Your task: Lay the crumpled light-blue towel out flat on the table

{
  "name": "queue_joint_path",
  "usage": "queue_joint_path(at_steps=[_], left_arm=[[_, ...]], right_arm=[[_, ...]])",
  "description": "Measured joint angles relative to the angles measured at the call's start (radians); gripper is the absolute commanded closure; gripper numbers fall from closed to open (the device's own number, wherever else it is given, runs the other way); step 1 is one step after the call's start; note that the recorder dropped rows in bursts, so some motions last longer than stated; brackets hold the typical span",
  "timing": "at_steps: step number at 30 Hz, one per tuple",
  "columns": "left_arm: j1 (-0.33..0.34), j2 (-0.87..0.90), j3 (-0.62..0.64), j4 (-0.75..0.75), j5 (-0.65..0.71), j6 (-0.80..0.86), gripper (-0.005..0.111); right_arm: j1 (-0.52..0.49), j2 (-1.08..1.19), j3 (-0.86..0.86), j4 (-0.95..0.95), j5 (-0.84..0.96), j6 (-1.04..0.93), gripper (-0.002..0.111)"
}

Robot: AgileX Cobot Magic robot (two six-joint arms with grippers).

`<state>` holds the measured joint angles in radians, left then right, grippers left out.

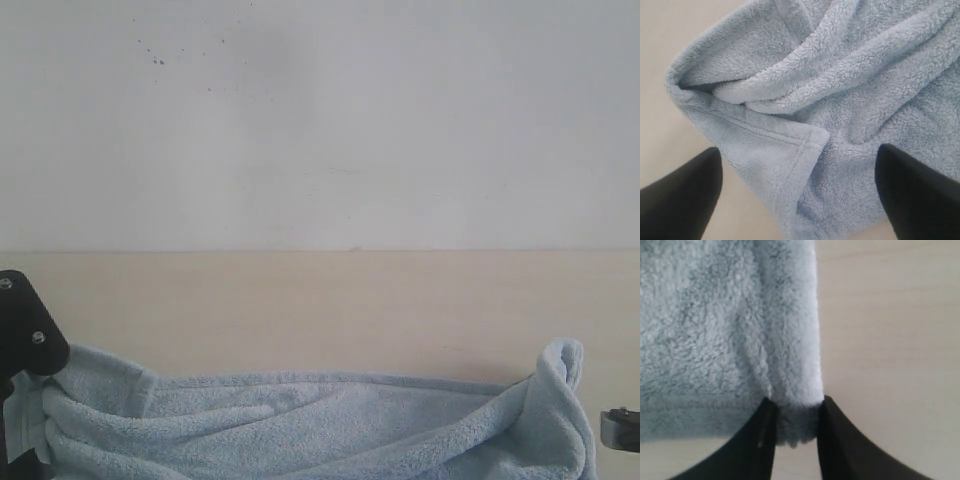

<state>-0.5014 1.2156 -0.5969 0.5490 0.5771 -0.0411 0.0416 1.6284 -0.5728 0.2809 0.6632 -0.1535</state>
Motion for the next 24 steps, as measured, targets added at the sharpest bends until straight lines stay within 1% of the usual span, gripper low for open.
queue_joint_path(at_steps=[1,4,7,12,18,24], left_arm=[[0.0,0.0,0.0,0.0,-0.002,0.0,0.029],[0.0,0.0,0.0,0.0,-0.004,0.0,0.029],[0.0,0.0,0.0,0.031,-0.004,-0.005,0.029],[0.0,0.004,0.0,0.084,-0.014,-0.054,0.029],[0.0,0.097,0.051,0.28,-0.024,-0.062,0.029],[0.0,0.175,0.057,0.368,-0.064,-0.062,0.029]], right_arm=[[0.0,0.002,0.0,0.006,0.0,-0.002,0.108],[0.0,0.006,-0.02,0.01,0.01,-0.014,0.108],[0.0,0.002,-0.058,0.012,0.023,-0.028,0.108],[0.0,-0.074,-0.073,0.025,-0.008,-0.041,0.108],[0.0,-0.156,-0.074,0.048,-0.027,-0.043,0.108],[0.0,-0.16,-0.074,0.074,-0.027,-0.047,0.108]])
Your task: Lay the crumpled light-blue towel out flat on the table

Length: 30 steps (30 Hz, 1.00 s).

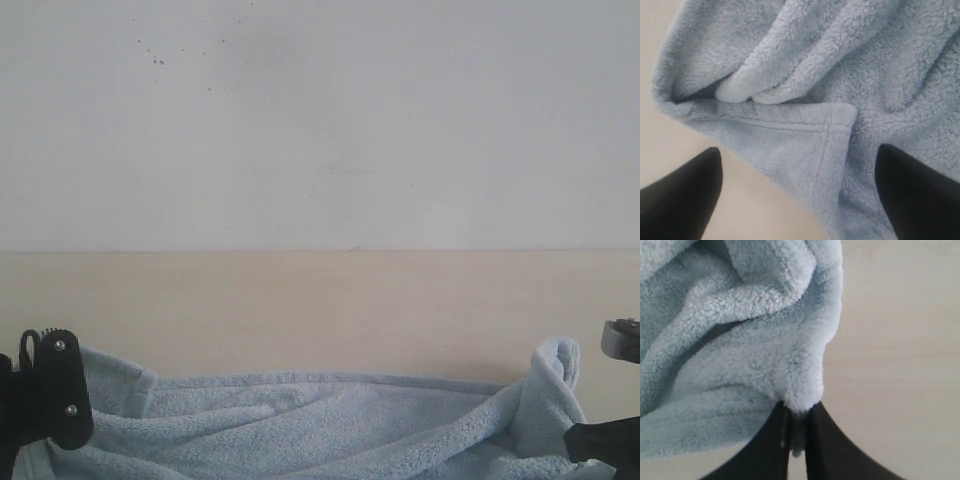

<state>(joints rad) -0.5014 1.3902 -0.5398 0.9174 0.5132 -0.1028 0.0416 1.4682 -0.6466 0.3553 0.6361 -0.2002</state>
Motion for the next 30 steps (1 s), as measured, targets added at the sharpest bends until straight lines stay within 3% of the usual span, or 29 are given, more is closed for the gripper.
queue_joint_path(at_steps=[15,18,23,30], left_arm=[[0.017,0.213,0.0,0.205,0.006,-0.024,0.03],[0.048,0.23,0.0,0.246,0.014,-0.079,0.044],[0.075,0.232,0.0,0.314,0.027,-0.225,0.098],[0.075,0.184,0.0,0.319,0.041,-0.374,0.103]], right_arm=[[0.059,0.0,0.0,0.027,0.0,-0.038,0.108],[0.059,0.0,0.0,0.03,0.0,-0.04,0.108],[0.059,0.0,0.0,0.045,0.0,-0.046,0.108],[0.059,0.0,0.0,0.049,0.0,-0.052,0.108]])
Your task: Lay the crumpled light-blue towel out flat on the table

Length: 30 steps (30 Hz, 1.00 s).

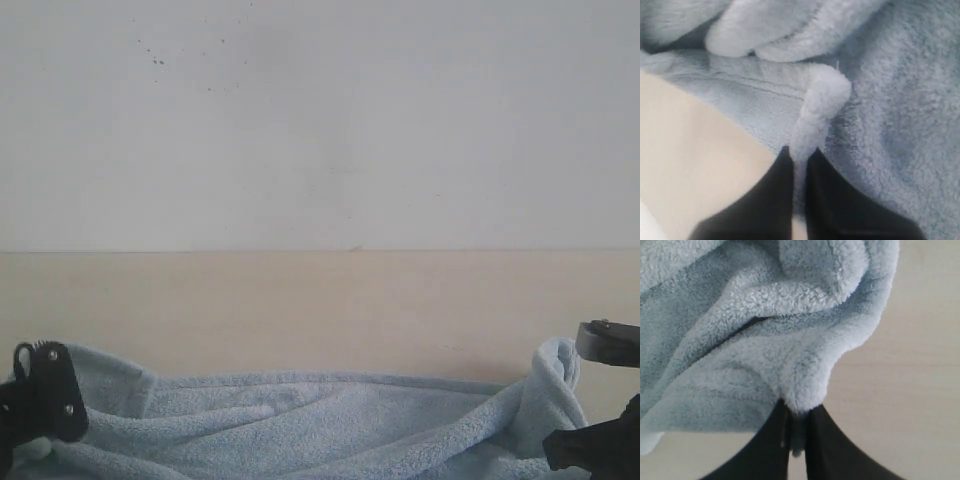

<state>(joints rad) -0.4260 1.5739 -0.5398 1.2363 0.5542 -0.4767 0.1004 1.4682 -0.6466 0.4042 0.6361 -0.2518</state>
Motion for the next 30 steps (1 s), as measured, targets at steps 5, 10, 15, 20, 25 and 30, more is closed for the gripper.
queue_joint_path(at_steps=[5,10,15,20,25,30], left_arm=[[0.0,-0.175,-0.046,0.0,0.039,-0.225,0.103],[0.0,-0.452,-0.057,-0.001,0.116,-0.362,0.103],[0.0,-0.795,-0.057,-0.001,0.163,-0.423,0.103],[0.0,-1.121,-0.057,-0.001,0.165,-0.407,0.103],[0.0,-1.294,-0.057,-0.001,0.176,-0.247,0.103],[0.0,-1.291,-0.057,-0.001,0.192,-0.193,0.103]], right_arm=[[0.0,-0.018,0.0,0.012,-0.029,0.0,0.108],[0.0,-0.121,0.0,0.035,-0.085,0.0,0.108],[0.0,-0.312,0.0,0.043,-0.135,-0.01,0.108],[0.0,-0.576,0.0,0.043,-0.213,-0.021,0.108],[0.0,-0.82,0.0,0.043,-0.378,-0.012,0.108],[0.0,-0.933,-0.032,0.022,-0.443,-0.026,0.108]])
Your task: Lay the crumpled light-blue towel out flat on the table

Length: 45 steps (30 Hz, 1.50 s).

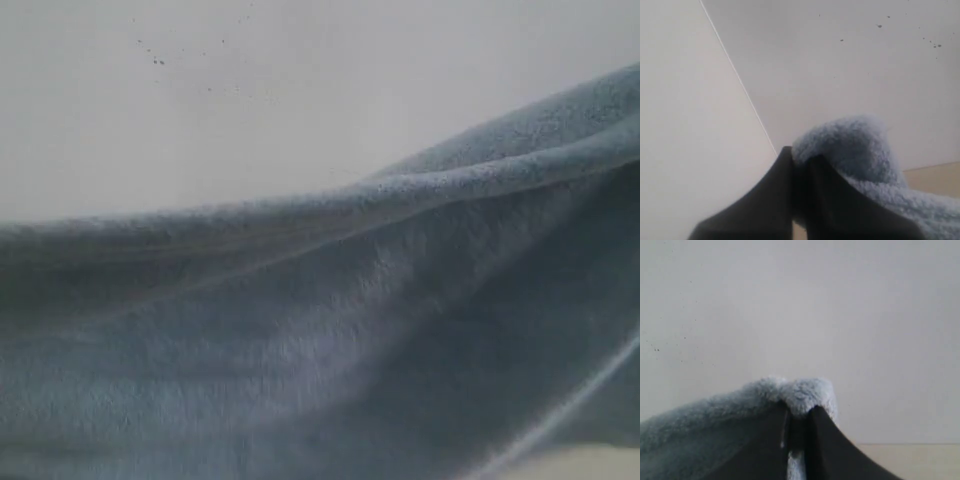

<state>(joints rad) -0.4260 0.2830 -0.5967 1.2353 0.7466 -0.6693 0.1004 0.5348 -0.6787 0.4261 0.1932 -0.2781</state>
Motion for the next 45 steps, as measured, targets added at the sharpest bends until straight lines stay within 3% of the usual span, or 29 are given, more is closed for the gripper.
queue_joint_path(at_steps=[11,17,21,25,28,31,35,45], left_arm=[[0.0,0.345,0.0,-0.009,-0.007,-0.012,0.103],[0.0,0.539,-0.015,0.23,-0.076,-0.269,0.103],[0.015,0.725,-0.132,0.415,-0.09,-0.447,0.103],[0.055,0.862,-0.318,0.449,-0.157,-0.587,0.103],[0.092,0.932,-0.431,0.368,-0.248,-0.627,0.103],[0.107,0.985,-0.431,0.178,-0.282,-0.581,0.103],[0.112,1.032,-0.31,0.004,-0.29,-0.473,0.103],[0.112,0.901,0.012,-0.162,-0.26,-0.44,0.103]], right_arm=[[0.0,0.25,-0.005,-0.036,0.076,-0.017,0.108],[0.0,0.417,-0.018,-0.04,-0.081,-0.017,0.108],[0.0,0.562,-0.143,-0.04,-0.137,-0.017,0.108],[0.0,0.678,-0.369,-0.04,-0.098,-0.07,0.108],[0.0,0.733,-0.483,-0.042,0.006,-0.127,0.108],[-0.012,0.786,-0.496,-0.07,0.148,-0.14,0.108],[-0.068,0.871,-0.415,-0.139,0.279,-0.044,0.108],[-0.123,0.898,-0.23,-0.227,0.474,0.038,0.108]])
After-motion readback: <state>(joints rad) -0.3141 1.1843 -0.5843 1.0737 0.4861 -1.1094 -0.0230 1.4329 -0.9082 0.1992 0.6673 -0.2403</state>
